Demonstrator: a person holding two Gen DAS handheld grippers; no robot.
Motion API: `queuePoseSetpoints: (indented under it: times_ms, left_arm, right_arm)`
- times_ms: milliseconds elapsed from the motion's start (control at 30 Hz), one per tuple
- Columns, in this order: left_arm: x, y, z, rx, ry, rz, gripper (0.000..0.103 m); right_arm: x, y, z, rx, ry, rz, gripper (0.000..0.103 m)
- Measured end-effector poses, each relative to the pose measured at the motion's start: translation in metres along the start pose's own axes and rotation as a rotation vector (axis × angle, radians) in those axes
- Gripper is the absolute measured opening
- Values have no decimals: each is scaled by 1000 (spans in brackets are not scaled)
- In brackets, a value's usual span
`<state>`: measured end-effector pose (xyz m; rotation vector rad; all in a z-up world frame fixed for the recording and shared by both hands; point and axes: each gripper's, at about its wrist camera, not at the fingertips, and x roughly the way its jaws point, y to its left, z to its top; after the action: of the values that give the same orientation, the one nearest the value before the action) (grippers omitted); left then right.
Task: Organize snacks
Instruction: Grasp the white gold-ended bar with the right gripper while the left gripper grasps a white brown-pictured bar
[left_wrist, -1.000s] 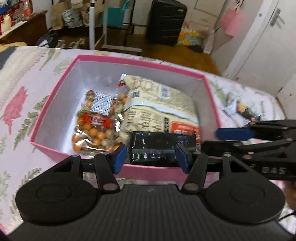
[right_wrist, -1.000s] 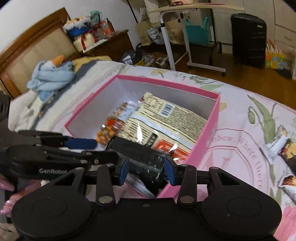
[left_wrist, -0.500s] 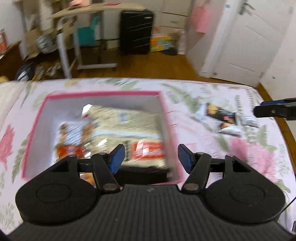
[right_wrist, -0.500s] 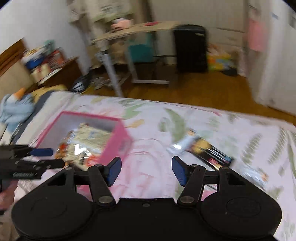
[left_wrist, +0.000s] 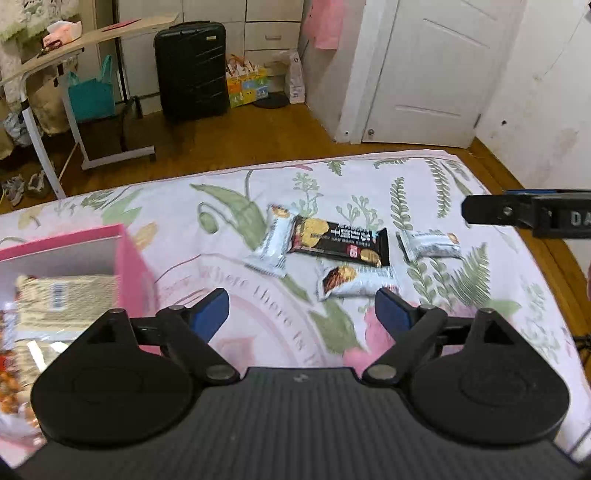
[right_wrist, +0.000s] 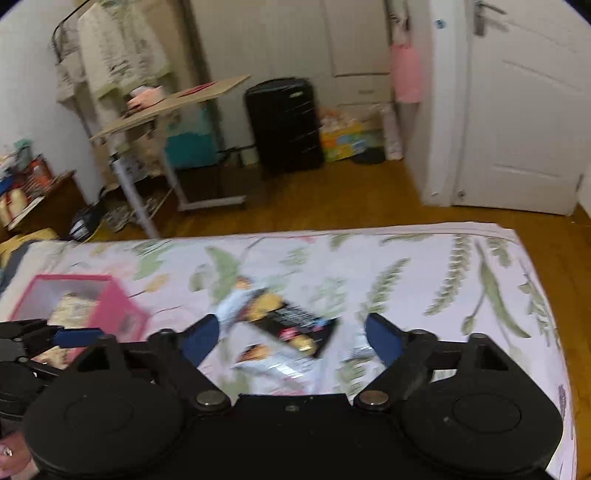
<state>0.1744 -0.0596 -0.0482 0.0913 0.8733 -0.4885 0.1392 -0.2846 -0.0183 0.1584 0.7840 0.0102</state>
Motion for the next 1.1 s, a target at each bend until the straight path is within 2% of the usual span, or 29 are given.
queuePoseSetpoints:
  times_ms: [233,300,400,500,633,767,900,1100]
  left_arm:
    - [70,-28,-6,-64,-34,-34,89]
    - [87,-37,-10,-53,-50,-38,89]
    - [106,-53,-16,-7,-88,-5,89]
    - [117,-59,-21,-2,-103,12,90]
    - [125,-58,-25,-55,-83,16,92]
    - [132,-59,-26,-73,-70,-7,94]
    - [142,-63,-26,-56,-54,19,95]
    - [151,-63,-27,-43,-56,42,97]
  right_arm:
    - [55,-54,-24,89,11,-23,94]
    - [72,-62,-33,98,10,-33,94]
    - [93,-69,-44,91,-8,-84,94]
    - [105,-78,-48,123,-31,-77,94]
    - [118,-88,-49,179,-11,-74,94]
    - [126,-84,-52,141,19,-82,101]
    - [139,-79,-55,101,67,-125,101]
    - [145,-83,-53,139,40,-141,101]
